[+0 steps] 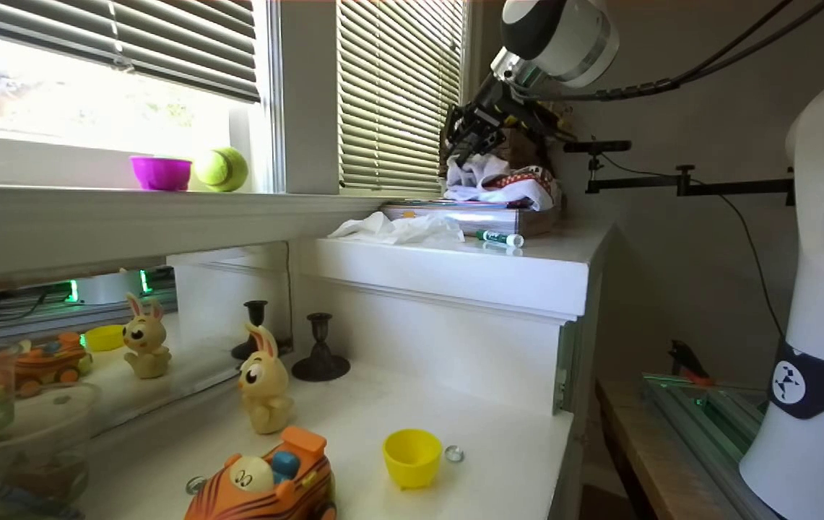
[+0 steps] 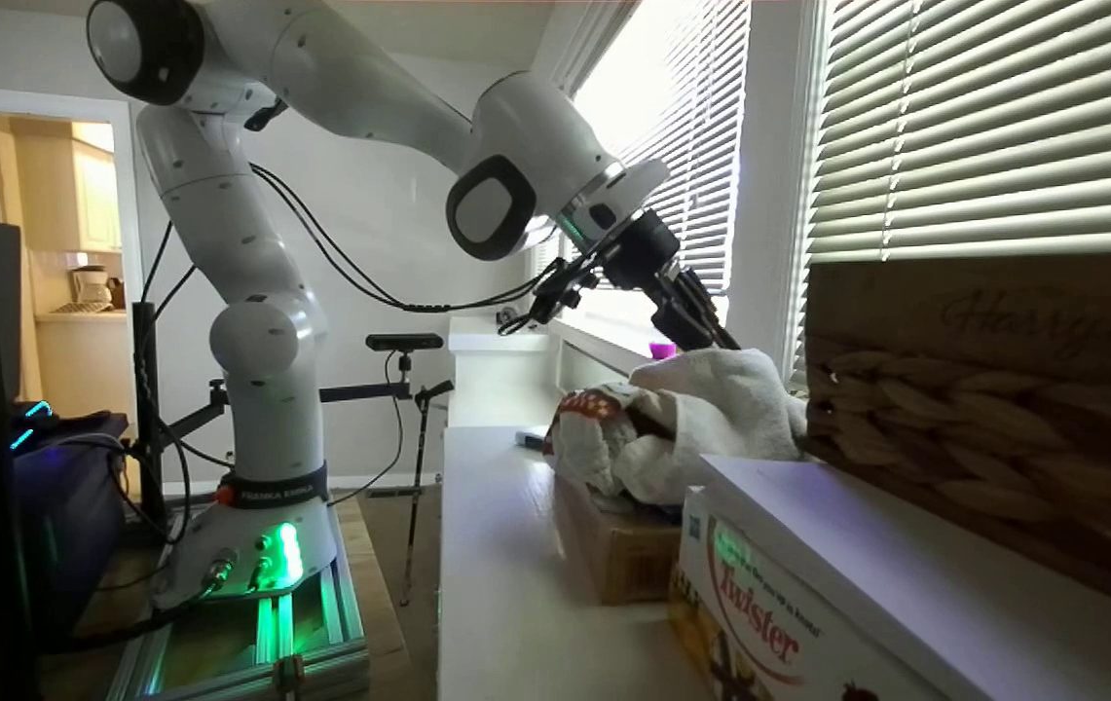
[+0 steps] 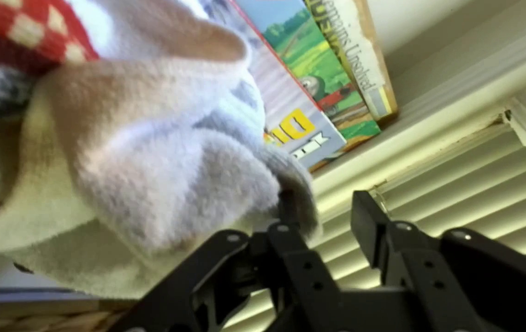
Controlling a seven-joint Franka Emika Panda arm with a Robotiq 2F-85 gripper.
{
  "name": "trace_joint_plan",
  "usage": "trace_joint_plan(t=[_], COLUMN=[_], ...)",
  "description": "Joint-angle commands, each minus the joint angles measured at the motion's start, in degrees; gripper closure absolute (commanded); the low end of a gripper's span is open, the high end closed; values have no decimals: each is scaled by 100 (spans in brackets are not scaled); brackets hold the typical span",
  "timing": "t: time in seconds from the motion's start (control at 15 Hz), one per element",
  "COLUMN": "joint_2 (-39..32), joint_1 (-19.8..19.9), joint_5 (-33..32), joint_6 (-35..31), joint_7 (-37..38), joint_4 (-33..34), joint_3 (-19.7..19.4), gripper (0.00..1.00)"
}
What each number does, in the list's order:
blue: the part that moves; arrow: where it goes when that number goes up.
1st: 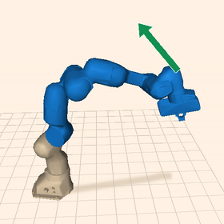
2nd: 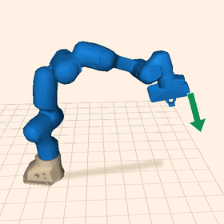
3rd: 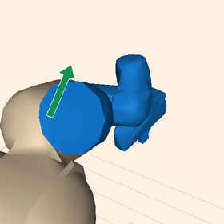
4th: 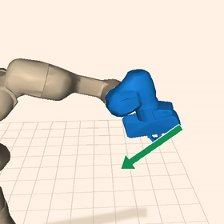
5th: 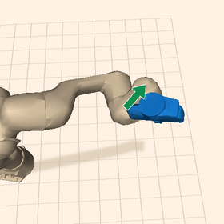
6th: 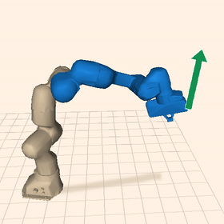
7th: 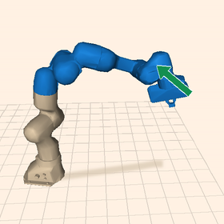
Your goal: Use the white and red towel to wipe the mirror then place it back on the box.
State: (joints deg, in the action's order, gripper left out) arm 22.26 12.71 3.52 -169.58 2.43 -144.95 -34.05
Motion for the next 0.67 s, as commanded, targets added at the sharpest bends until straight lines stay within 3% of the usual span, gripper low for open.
trace_joint_plan(t=[0.0,0.13,0.33,0.6], joint_2=[323,613,1235,1823], joint_1=[456,604,320,-228], joint_5=[-133,-183,-59,150], joint_6=[263,690,1674,2786], joint_7=[-279,-313,-476,-464], joint_4=[232,307,298,310], joint_3=[653,1057,1500,2022], gripper=[31,18,0,0])
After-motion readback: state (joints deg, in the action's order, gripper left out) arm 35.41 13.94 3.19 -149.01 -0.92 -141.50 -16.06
